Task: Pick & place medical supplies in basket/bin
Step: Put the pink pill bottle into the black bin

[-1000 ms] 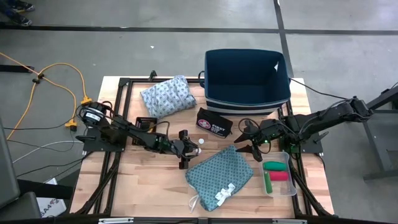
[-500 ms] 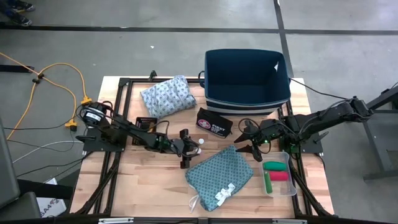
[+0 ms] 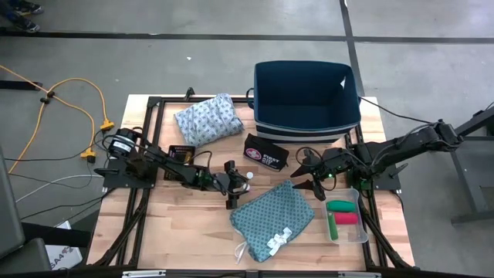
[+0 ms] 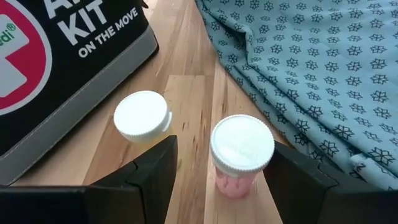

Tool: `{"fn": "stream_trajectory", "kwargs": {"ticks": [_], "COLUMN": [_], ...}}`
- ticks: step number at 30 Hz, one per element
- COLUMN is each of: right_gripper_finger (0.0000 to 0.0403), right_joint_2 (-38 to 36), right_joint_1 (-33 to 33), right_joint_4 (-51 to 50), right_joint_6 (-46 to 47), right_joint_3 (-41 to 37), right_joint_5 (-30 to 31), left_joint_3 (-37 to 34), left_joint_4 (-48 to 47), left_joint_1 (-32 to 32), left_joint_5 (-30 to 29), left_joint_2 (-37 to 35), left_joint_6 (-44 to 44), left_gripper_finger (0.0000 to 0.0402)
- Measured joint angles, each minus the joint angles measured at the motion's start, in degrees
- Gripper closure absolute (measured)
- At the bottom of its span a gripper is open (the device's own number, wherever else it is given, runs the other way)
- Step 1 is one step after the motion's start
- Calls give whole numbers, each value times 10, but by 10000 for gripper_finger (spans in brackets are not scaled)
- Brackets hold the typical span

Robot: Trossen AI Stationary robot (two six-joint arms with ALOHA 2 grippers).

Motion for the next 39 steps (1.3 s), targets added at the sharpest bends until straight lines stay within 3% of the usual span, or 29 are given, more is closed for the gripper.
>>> {"fn": "stream_trajectory", "kwargs": {"ticks": [9,26,39], "right_gripper_finger": [211,211,211], "right_joint_2": [0,0,0], "right_joint_1": [0,0,0], "right_joint_4": [0,0,0], "right_joint_6": [0,0,0], "right_joint_3": [0,0,0], "right_joint_5": [0,0,0], "left_joint_3": [0,0,0], "left_joint_4": [0,0,2], "left_joint_1": [0,0,-4], "left_joint_5": [0,0,5], "left_joint_2": [0,-1,-6], "left_joint_6": [1,3,-1], "left_gripper_finger": [186,287,294]}}
